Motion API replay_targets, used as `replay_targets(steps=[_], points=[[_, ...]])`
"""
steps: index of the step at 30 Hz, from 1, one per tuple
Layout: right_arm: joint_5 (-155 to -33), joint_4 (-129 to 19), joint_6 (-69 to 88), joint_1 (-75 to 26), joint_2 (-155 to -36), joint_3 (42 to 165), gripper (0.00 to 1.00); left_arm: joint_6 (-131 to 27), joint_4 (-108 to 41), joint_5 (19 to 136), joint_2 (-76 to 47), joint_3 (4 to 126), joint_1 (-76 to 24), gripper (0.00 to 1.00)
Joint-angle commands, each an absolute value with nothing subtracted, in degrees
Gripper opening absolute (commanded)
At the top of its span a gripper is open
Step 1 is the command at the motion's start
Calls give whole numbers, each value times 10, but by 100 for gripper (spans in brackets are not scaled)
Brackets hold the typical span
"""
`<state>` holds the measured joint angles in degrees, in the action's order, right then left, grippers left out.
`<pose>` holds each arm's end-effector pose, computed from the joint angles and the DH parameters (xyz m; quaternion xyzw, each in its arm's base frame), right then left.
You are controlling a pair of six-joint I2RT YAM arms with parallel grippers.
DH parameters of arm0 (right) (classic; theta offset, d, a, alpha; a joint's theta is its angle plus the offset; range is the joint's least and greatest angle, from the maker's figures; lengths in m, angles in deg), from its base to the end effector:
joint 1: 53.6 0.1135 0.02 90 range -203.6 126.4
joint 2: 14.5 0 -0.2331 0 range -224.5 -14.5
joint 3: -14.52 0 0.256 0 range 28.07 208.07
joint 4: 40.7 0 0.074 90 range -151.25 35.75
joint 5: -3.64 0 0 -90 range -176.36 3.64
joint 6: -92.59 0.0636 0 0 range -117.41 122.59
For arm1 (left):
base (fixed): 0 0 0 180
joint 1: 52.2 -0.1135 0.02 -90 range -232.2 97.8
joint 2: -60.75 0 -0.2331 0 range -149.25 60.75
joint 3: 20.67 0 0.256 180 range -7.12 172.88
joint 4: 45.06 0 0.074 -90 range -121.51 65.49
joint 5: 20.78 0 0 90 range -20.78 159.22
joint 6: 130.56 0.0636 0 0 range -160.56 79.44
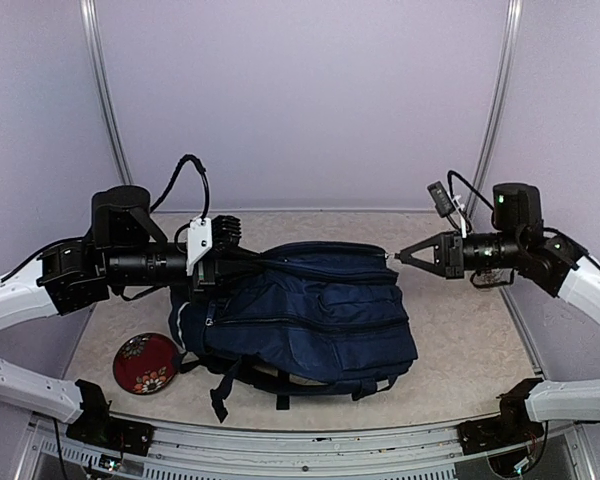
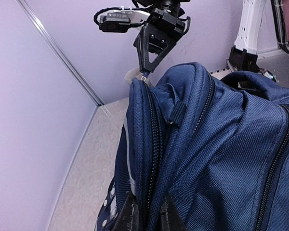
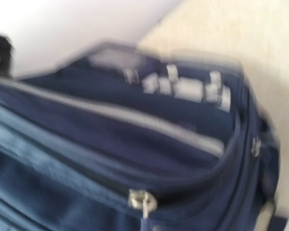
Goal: Pack the student bag
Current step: Zip the upper front pocket of the student bag, then hold the upper front pocket of the student bag.
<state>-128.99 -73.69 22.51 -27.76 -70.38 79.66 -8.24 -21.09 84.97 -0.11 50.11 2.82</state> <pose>0.2085 0.1488 0.2991 -0.2387 0.7688 0.4784 0.3508 0.1520 -0.2474 0.3284 0.6002 0.5066 -0.2258 0.5763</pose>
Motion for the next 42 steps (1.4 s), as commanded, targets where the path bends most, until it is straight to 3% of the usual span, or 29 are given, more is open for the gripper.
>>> replay_targets(steps=[1, 5, 10, 11, 12, 13, 14, 19, 25, 28, 35, 42], points=[[-1239, -820, 162, -303, -721, 1013, 0, -136, -396, 914, 67, 539, 10, 0], [-1248, -827, 176, -302, -744, 1091, 0, -149, -408, 881, 48, 548, 5, 0], [-1275, -744, 233, -294, -720, 1005, 0, -223, -405, 879, 31, 490, -37, 0], [-1276, -729, 242, -290, -715, 987, 0, -232, -393, 883, 30, 469, -46, 6], [-1280, -712, 254, -285, -710, 971, 0, -235, -376, 881, 29, 456, -51, 27], [-1288, -694, 267, -280, -707, 956, 0, -232, -351, 876, 27, 451, -51, 55], [-1296, -683, 278, -273, -707, 946, 0, -229, -322, 878, 25, 453, -49, 70], [-1271, -672, 283, -237, -711, 933, 0, -221, -219, 901, 28, 539, -1, 97], [-1255, -646, 304, -214, -729, 920, 0, -202, -90, 769, -54, 733, 123, 99], [-1229, -648, 299, -203, -740, 927, 0, -235, -17, 777, -128, 836, 174, 99], [-1203, -656, 293, -177, -761, 949, 0, -347, -18, 598, -243, 873, 221, 99], [-1175, -662, 271, -164, -761, 951, 0, -398, -29, 521, -304, 854, 222, 99]])
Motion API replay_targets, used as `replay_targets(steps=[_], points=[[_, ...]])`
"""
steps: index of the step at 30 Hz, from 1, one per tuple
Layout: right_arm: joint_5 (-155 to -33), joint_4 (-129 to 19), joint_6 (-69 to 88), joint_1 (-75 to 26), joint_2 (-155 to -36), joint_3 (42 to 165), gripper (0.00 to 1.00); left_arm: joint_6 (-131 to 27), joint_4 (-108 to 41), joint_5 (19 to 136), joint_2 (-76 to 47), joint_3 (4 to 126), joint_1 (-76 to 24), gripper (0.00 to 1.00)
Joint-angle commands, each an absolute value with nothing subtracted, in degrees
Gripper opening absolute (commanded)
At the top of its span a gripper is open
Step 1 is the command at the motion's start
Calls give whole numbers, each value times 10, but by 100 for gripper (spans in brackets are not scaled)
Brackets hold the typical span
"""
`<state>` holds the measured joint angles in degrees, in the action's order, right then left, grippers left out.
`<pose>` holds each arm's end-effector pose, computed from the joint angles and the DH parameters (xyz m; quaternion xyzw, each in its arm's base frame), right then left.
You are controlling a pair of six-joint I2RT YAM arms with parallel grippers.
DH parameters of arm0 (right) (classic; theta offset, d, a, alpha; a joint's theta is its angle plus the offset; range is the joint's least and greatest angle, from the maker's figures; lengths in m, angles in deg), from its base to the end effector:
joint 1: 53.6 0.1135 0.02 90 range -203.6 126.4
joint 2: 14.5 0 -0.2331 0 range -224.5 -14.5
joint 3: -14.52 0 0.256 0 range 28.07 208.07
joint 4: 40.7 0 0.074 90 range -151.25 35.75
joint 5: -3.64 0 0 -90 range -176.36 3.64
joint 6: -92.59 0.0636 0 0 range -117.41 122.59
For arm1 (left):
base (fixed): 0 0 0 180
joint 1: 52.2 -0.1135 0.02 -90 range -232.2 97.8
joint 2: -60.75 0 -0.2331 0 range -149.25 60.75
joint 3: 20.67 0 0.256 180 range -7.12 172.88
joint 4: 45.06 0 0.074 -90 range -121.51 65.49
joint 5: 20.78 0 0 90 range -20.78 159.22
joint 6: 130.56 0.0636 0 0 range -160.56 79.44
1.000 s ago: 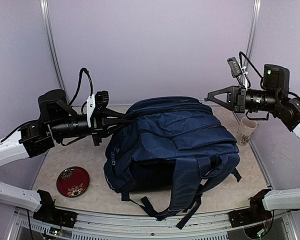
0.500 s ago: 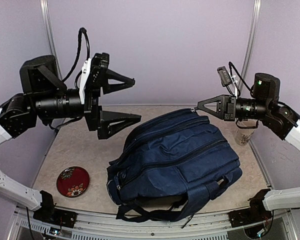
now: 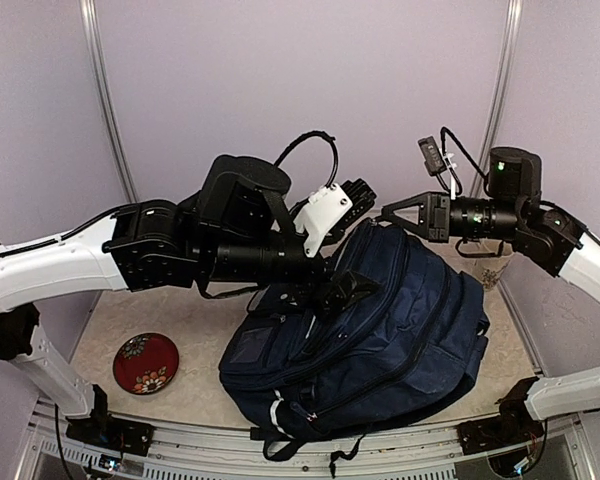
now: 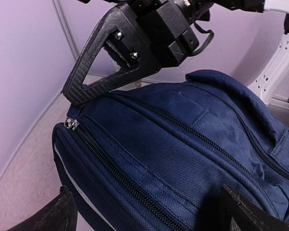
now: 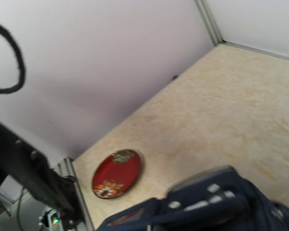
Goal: Pack the student bag
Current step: Hold the upper front pocket of the student bag, then zip the upper front pocket of the student bag.
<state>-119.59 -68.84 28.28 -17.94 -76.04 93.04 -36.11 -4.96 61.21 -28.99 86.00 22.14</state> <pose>0.2060 0.1907 0.3686 -0.2452 0.7217 0.5004 0.4107 0.1137 -0.3729 0.3672 0.4987 0.6679 -0.2669 0.4837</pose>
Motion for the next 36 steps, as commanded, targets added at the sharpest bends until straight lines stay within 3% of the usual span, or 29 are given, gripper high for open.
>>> replay_targets(steps=[1, 3, 6, 10, 12, 13, 17, 24, 28, 33, 36], points=[[-1172, -662, 271, -162, -761, 950, 0, -400, -29, 516, -312, 854, 219, 99], [-1169, -661, 270, -160, -763, 951, 0, -408, -42, 528, -321, 848, 216, 93], [-1159, -664, 267, -159, -766, 950, 0, -416, -65, 571, -332, 830, 210, 74], [-1155, -657, 268, -159, -766, 929, 0, -437, -51, 600, -350, 813, 195, 31], [-1157, -647, 268, -159, -766, 913, 0, -441, -55, 598, -343, 795, 191, 3], [-1156, -646, 257, -160, -766, 906, 0, -439, -66, 597, -334, 785, 195, 0], [-1212, -629, 220, -204, -778, 851, 0, -359, -104, 590, -290, 747, 239, 0], [-1210, -585, 199, -322, -764, 729, 0, -237, -72, 453, -265, 672, 357, 0], [-1216, -559, 196, -330, -782, 690, 0, -240, -54, 503, -246, 622, 370, 0], [-1167, -564, 164, -350, -813, 686, 0, -178, -140, 588, -172, 540, 394, 0], [-1232, -475, 201, -350, -843, 669, 0, -144, -183, 609, -161, 510, 393, 0]])
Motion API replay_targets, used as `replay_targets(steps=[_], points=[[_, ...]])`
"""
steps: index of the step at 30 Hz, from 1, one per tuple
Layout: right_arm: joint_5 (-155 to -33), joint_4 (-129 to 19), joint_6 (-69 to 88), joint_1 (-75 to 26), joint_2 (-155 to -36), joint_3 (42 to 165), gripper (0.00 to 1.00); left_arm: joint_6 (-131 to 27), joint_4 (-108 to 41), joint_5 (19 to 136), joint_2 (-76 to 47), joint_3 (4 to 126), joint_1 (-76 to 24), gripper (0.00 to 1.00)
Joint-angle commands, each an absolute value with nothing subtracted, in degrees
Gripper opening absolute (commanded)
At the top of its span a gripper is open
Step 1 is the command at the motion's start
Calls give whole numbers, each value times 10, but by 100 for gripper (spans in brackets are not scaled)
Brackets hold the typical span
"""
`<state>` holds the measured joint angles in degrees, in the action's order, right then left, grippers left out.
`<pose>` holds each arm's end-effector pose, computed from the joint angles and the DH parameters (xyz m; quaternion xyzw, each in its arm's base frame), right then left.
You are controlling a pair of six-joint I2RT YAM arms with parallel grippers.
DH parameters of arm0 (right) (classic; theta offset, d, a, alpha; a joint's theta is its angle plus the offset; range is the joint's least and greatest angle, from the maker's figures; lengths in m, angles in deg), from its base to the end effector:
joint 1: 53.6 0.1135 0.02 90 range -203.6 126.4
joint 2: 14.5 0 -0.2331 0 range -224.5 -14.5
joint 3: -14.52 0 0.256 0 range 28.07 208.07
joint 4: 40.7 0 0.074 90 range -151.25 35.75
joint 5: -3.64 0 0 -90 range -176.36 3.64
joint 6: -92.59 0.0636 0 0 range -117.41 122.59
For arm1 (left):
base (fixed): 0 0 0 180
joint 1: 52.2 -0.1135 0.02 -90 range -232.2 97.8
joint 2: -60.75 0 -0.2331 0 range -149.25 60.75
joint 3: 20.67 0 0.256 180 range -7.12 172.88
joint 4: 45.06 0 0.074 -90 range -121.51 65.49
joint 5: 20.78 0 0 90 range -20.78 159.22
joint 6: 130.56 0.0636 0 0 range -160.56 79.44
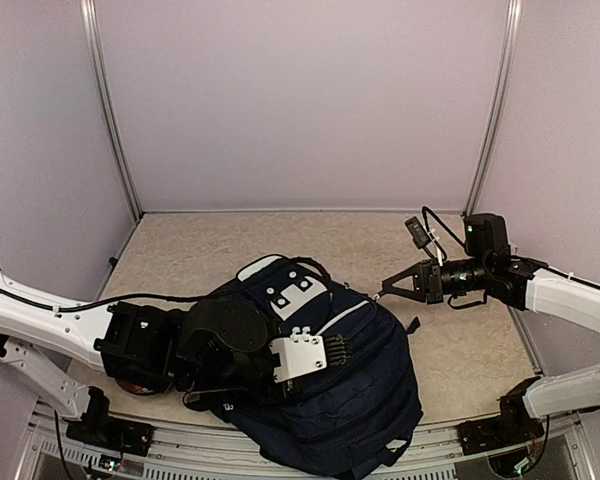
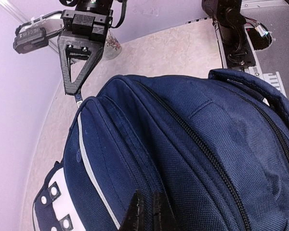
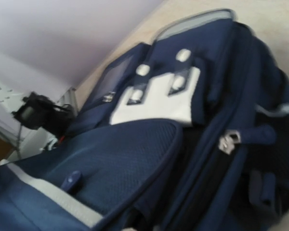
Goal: Pack the student bag
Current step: Zip the upper front pocket of the student bag, then place the student bag at the corner of the board.
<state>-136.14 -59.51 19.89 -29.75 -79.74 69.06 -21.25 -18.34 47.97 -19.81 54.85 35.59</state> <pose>0.2310 0.1552 0.2210 -0.2564 0.7702 0.5010 0.3000 0.0365 -0.3489 0.2508 0.6373 0.5823 -0.1360 0.4860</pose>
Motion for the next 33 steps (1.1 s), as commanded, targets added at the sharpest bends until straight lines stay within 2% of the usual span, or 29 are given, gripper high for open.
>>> replay_targets(steps=[1, 6, 10, 16, 20, 21, 22, 23, 24, 25, 26, 27, 28, 30, 32, 33], points=[[-1246, -440, 238, -347, -861, 664, 0, -136, -185, 610, -167, 511, 393, 0], [-1184, -383, 253, -299, -937, 680, 0, -99, -218, 619, -198, 536, 392, 0], [-1115, -378, 238, -308, -969, 708, 0, -107, -227, 640, -196, 534, 392, 0], [-1134, -360, 239, -311, -1024, 735, 0, -127, -237, 625, -170, 505, 391, 0], [-1113, -379, 229, -310, -991, 714, 0, -144, -240, 617, -157, 490, 383, 0], [-1111, -394, 221, -311, -980, 714, 7, -150, -238, 619, -157, 488, 381, 0], [-1115, -417, 211, -311, -968, 718, 31, -158, -239, 618, -158, 486, 381, 0], [-1126, -440, 195, -311, -958, 727, 72, -166, -240, 615, -159, 485, 381, 0], [-1143, -465, 188, -310, -950, 739, 97, -172, -242, 614, -160, 482, 381, 0], [-1162, -482, 184, -305, -945, 757, 100, -177, -246, 612, -163, 479, 381, 11], [-1176, -492, 179, -295, -943, 770, 100, -183, -249, 611, -167, 478, 379, 40], [-1184, -499, 171, -278, -944, 783, 100, -191, -252, 609, -172, 480, 378, 65], [-1185, -506, 163, -256, -951, 799, 100, -201, -253, 601, -176, 488, 377, 76], [-1168, -526, 150, -220, -976, 832, 100, -256, -244, 583, -179, 521, 366, 86], [-1158, -538, 147, -199, -1004, 861, 100, -336, -229, 591, -168, 559, 316, 96], [-1156, -540, 146, -191, -1020, 873, 100, -380, -227, 604, -150, 567, 288, 98]])
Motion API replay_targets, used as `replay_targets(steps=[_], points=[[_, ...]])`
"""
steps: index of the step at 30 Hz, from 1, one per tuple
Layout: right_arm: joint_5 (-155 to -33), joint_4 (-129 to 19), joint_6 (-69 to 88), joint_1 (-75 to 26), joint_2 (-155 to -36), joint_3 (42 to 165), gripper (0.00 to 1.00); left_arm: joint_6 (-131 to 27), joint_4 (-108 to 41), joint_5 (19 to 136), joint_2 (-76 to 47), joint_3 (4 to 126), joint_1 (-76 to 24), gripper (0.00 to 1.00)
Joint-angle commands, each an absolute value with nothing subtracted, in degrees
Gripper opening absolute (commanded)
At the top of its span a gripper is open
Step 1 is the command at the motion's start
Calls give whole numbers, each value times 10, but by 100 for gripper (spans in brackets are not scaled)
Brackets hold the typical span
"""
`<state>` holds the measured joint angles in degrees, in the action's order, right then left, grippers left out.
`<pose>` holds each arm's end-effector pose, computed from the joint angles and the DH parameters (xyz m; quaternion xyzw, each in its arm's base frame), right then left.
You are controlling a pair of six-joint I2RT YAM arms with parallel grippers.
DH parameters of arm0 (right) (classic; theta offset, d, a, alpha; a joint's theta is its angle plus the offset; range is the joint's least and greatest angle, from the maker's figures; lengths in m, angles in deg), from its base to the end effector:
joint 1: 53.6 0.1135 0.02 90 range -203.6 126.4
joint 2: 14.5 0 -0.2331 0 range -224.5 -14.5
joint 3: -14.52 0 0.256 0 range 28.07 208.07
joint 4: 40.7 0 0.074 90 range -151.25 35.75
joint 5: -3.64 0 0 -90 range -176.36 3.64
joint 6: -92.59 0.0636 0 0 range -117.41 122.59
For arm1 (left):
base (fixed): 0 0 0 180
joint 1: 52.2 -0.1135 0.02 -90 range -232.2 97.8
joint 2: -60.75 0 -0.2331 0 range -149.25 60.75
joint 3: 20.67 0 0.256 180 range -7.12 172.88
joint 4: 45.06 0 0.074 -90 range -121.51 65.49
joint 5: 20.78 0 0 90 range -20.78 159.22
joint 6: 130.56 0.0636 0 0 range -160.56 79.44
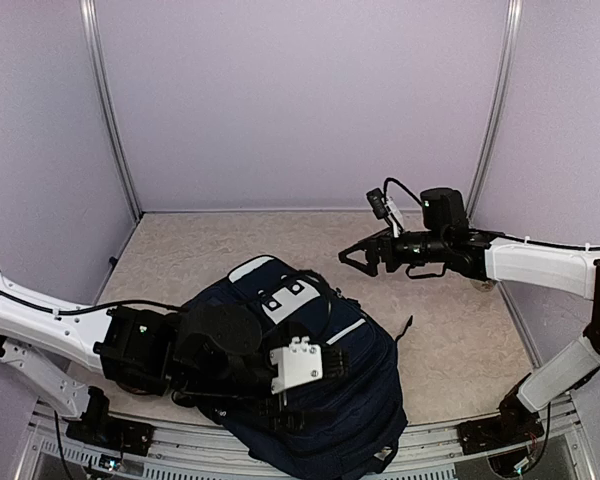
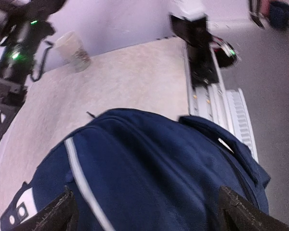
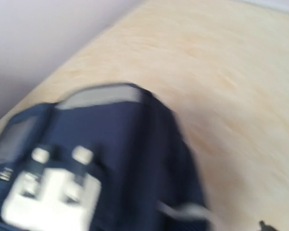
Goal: Pack the student bag
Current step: Place the student bag at the corner of the board, then pick up the student bag from the corner of the board, then move the student bag to the center of the board.
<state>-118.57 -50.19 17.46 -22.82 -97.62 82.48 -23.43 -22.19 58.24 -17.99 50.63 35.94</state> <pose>0.2879 0.2110 0.2247 -0.2602 0.7802 0.4164 0.3875 0.0233 -0.3455 0.2401 0.6573 0.5618 -0.2201 0.4515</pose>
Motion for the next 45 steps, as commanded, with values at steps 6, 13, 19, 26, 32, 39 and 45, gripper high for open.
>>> replay_targets(steps=[6, 13, 19, 26, 32, 39, 45], points=[[-1160, -608, 133, -144, -1136, 965, 92, -615, -194, 576, -27, 487, 124, 99], [-1247, -628, 136, -110, -1207, 1009, 80, -775, -109, 581, 116, 325, -66, 99], [-1237, -607, 194, -121, -1211, 1003, 0, -761, -123, 592, 112, 286, -113, 99], [-1152, -360, 405, -261, -1039, 745, 0, -716, -135, 586, 67, 323, -113, 99], [-948, -208, 528, -290, -891, 553, 0, -691, -145, 589, 54, 334, -114, 99], [-801, -152, 565, -221, -921, 547, 0, -688, -172, 601, 60, 330, -114, 99], [-860, -194, 452, -228, -1005, 653, 0, -680, -160, 604, 61, 336, -114, 99]])
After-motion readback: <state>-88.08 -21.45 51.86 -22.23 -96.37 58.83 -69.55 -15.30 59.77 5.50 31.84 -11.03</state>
